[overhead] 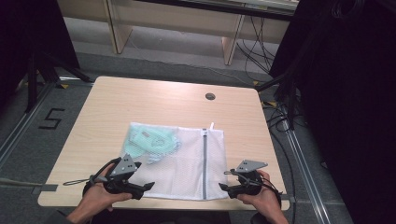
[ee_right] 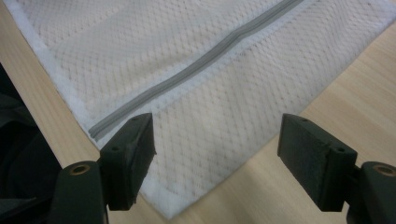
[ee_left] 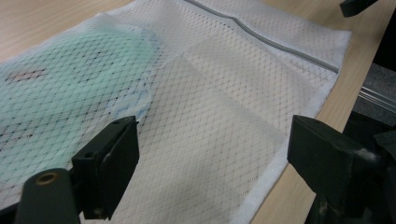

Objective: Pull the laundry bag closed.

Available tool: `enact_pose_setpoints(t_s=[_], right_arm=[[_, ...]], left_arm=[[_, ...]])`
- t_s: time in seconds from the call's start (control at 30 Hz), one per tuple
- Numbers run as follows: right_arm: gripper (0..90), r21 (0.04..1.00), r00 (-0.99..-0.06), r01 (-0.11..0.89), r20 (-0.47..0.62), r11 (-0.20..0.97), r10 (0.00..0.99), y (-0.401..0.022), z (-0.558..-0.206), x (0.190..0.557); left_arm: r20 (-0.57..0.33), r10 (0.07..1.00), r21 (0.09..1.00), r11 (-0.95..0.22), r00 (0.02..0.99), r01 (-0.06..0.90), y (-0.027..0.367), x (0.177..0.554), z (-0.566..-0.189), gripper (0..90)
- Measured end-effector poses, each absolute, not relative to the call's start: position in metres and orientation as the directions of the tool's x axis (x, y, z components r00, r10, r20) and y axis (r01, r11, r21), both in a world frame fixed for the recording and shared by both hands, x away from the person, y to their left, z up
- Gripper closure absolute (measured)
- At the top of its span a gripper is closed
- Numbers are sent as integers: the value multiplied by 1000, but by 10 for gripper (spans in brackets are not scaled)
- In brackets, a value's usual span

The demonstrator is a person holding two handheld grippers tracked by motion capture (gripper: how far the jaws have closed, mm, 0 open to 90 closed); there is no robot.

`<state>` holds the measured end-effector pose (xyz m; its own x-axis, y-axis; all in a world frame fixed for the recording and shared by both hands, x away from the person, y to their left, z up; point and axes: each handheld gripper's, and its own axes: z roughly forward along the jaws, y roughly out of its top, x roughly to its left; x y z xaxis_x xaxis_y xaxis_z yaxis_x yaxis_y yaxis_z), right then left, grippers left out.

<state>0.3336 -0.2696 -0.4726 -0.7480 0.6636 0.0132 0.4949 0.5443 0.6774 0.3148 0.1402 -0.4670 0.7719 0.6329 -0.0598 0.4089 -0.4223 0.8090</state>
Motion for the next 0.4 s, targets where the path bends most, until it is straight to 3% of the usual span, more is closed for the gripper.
enact_pose_setpoints(t_s=[0.03, 0.4], right_arm=[[282, 658, -727, 539, 48, 526, 685, -269, -471, 330], [278, 691, -733, 491, -2, 531, 680, -269, -473, 333]], left_arm=[[-59, 634, 810, -421, 771, 409, 141, 315, -467, 164], [-53, 632, 804, -433, 773, 408, 138, 314, -467, 164]])
